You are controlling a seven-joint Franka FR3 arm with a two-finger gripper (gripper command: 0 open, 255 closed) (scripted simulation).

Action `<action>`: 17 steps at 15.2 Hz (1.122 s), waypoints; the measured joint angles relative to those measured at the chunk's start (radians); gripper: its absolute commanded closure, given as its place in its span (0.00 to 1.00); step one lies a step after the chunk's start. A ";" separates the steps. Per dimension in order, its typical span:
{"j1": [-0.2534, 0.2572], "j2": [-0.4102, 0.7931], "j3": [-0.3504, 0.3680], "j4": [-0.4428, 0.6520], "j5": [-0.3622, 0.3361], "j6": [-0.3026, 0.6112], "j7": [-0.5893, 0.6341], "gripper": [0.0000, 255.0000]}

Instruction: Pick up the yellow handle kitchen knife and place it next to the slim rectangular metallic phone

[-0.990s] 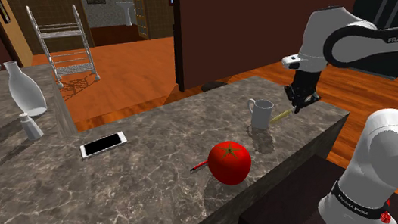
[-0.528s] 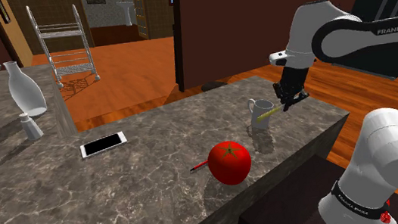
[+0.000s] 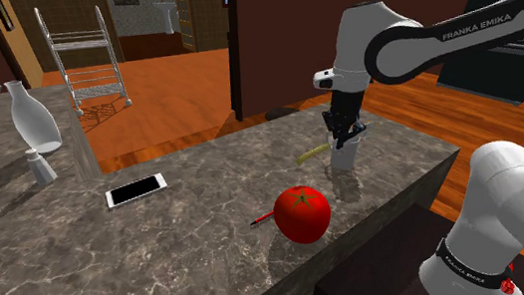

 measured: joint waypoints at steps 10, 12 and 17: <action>0.126 0.359 0.057 0.282 0.132 0.066 0.087 1.00; 0.145 0.422 0.071 0.352 0.154 0.056 0.105 1.00; 0.175 0.584 0.092 0.535 0.203 0.029 0.128 1.00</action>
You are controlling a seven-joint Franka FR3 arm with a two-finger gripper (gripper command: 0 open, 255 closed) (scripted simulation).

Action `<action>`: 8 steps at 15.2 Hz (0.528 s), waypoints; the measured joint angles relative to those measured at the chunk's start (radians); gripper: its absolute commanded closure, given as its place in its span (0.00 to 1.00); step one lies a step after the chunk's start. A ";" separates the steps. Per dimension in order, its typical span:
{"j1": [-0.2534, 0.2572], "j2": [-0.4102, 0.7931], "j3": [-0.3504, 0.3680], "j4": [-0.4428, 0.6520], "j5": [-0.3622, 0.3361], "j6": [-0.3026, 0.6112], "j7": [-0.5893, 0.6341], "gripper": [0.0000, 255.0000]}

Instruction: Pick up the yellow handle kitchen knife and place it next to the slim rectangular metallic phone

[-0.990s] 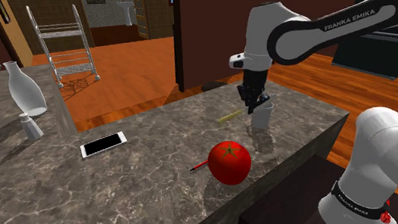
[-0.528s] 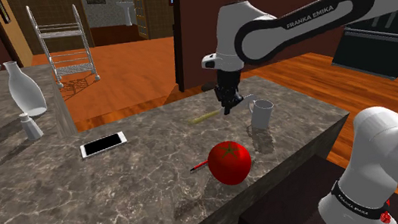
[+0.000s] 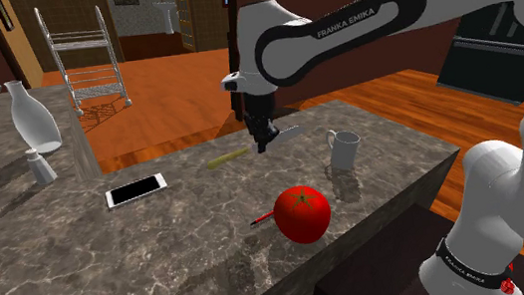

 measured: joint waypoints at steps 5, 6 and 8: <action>0.017 0.186 0.020 0.224 0.047 -0.044 0.020 1.00; 0.019 0.225 0.025 0.276 0.055 -0.058 0.026 1.00; 0.023 0.305 0.034 0.382 0.070 -0.085 0.038 1.00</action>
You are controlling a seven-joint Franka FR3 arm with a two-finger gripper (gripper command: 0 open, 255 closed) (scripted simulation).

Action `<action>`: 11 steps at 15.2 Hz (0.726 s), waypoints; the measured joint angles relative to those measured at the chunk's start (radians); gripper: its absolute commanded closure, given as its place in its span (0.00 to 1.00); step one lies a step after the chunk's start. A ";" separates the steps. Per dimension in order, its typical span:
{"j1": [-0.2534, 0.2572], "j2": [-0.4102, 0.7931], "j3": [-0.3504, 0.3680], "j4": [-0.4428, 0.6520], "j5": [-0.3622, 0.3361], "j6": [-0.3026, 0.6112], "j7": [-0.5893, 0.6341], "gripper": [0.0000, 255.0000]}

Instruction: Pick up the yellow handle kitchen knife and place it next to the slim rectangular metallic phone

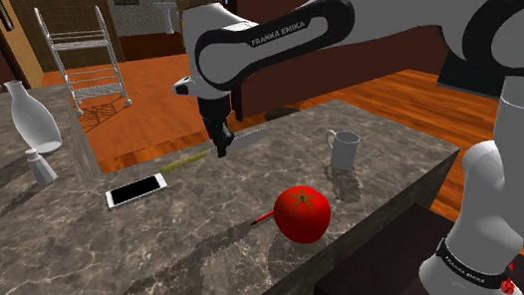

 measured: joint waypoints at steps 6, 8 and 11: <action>-0.008 0.266 0.023 0.400 0.040 -0.137 0.031 1.00; -0.020 0.382 0.031 0.583 0.052 -0.204 0.041 1.00; -0.015 0.405 0.035 0.588 0.054 -0.186 0.049 1.00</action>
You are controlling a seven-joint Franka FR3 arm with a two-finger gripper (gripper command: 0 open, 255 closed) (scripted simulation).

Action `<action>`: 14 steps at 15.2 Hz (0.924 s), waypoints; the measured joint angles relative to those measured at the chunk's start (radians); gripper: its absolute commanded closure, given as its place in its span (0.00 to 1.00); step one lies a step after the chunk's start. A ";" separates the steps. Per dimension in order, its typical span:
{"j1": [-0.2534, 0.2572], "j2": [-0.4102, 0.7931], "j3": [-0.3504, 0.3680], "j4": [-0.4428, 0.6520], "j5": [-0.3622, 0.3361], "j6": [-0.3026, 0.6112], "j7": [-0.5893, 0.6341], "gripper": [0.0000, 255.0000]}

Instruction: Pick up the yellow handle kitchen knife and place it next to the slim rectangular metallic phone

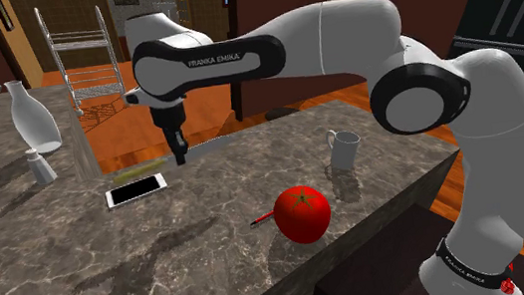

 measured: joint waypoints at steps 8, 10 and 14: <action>0.005 0.013 0.002 -0.082 0.003 0.095 -0.002 1.00; 0.005 0.016 0.002 -0.108 0.004 0.123 -0.003 1.00; 0.007 0.029 0.004 -0.140 0.006 0.168 -0.004 1.00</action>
